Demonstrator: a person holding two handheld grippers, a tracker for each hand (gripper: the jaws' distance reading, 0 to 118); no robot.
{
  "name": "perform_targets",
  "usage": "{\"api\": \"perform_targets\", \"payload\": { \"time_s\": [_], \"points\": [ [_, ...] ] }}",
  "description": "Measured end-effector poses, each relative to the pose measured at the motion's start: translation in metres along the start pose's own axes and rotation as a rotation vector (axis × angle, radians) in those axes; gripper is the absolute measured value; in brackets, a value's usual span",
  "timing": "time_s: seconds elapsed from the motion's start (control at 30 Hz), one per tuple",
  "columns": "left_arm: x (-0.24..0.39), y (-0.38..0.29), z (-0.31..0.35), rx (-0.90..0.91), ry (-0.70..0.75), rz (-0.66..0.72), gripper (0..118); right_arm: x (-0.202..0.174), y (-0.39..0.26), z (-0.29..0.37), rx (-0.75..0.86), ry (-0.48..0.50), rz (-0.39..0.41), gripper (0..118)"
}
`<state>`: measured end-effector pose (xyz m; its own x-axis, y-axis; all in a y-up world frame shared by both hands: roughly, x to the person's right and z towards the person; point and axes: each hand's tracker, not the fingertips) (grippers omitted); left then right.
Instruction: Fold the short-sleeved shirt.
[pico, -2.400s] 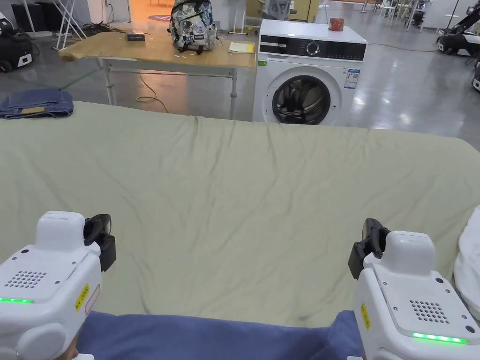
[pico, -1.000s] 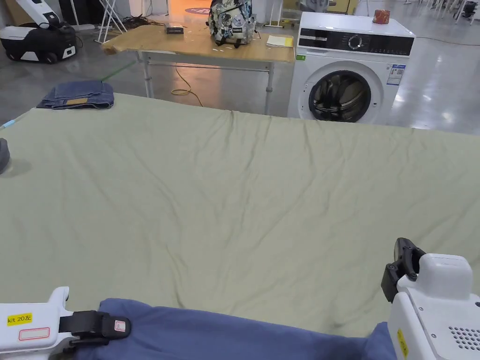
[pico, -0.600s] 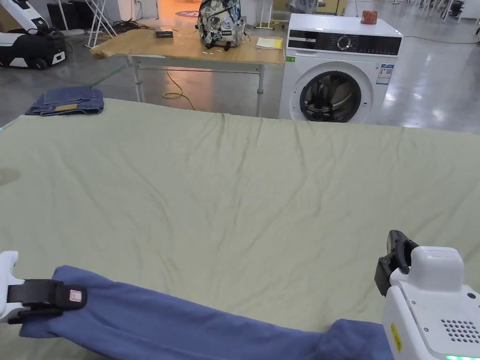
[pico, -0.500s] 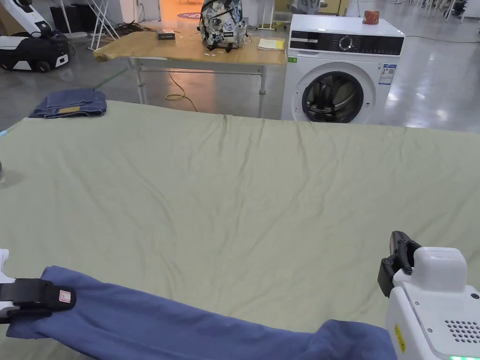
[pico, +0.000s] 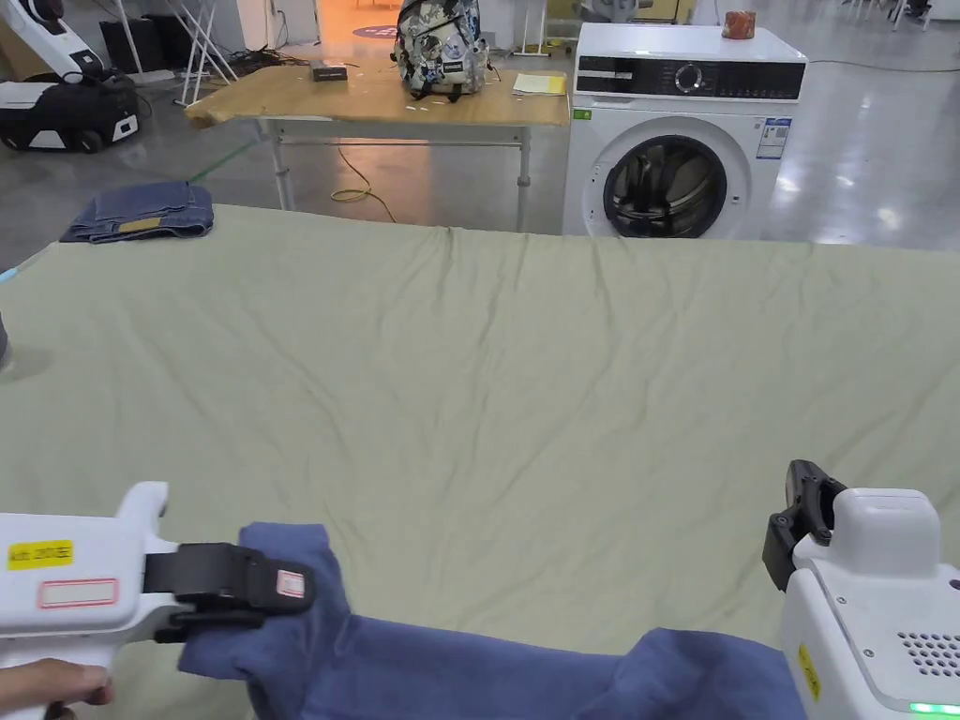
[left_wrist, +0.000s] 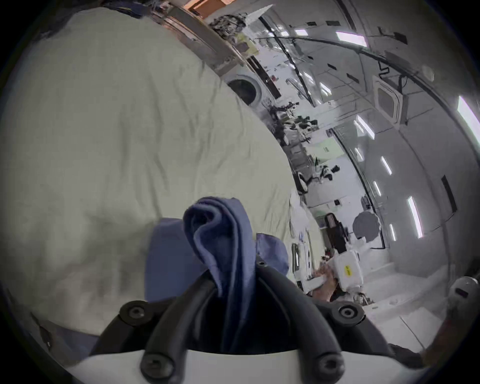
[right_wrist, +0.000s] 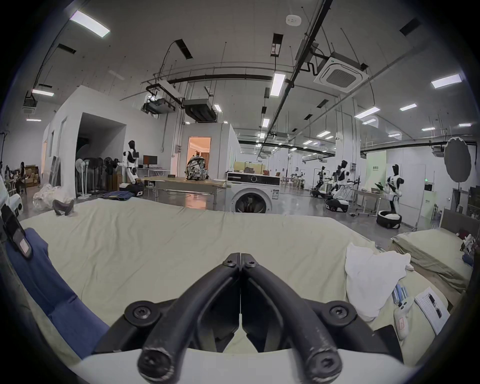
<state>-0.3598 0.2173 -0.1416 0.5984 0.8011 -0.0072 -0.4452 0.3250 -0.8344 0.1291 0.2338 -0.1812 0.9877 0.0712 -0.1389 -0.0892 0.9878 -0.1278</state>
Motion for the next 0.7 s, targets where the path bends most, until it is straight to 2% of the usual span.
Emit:
{"api": "perform_targets", "payload": {
  "time_s": [0.1,0.33,0.43,0.5,0.57,0.6,0.67,0.7],
  "points": [
    [0.001,0.000,-0.042,-0.051,0.020,-0.008,3,0.003,-0.002,0.002,-0.006,-0.005,-0.004,0],
    [0.003,-0.023,-0.148,-0.190,0.196,0.010,3,0.017,-0.005,0.008,-0.018,-0.026,-0.010,0],
    [0.005,-0.037,-0.177,-0.215,0.312,-0.030,3,0.023,-0.007,0.010,-0.024,-0.039,-0.016,0],
    [0.003,-0.043,-0.190,-0.229,0.319,-0.035,4,0.026,-0.008,0.011,-0.027,-0.045,-0.020,0],
    [0.002,-0.045,-0.190,-0.221,0.328,-0.039,14,0.029,-0.009,0.011,-0.029,-0.049,-0.023,0],
    [0.002,-0.044,-0.187,-0.215,0.318,-0.038,27,0.029,-0.010,0.011,-0.031,-0.051,-0.023,0],
    [0.004,-0.041,-0.180,-0.213,0.244,0.002,63,0.031,-0.010,0.011,-0.034,-0.050,-0.025,0],
    [0.007,-0.039,-0.174,-0.208,0.239,-0.004,74,0.031,-0.011,0.011,-0.036,-0.050,-0.026,0]
  ]
}}
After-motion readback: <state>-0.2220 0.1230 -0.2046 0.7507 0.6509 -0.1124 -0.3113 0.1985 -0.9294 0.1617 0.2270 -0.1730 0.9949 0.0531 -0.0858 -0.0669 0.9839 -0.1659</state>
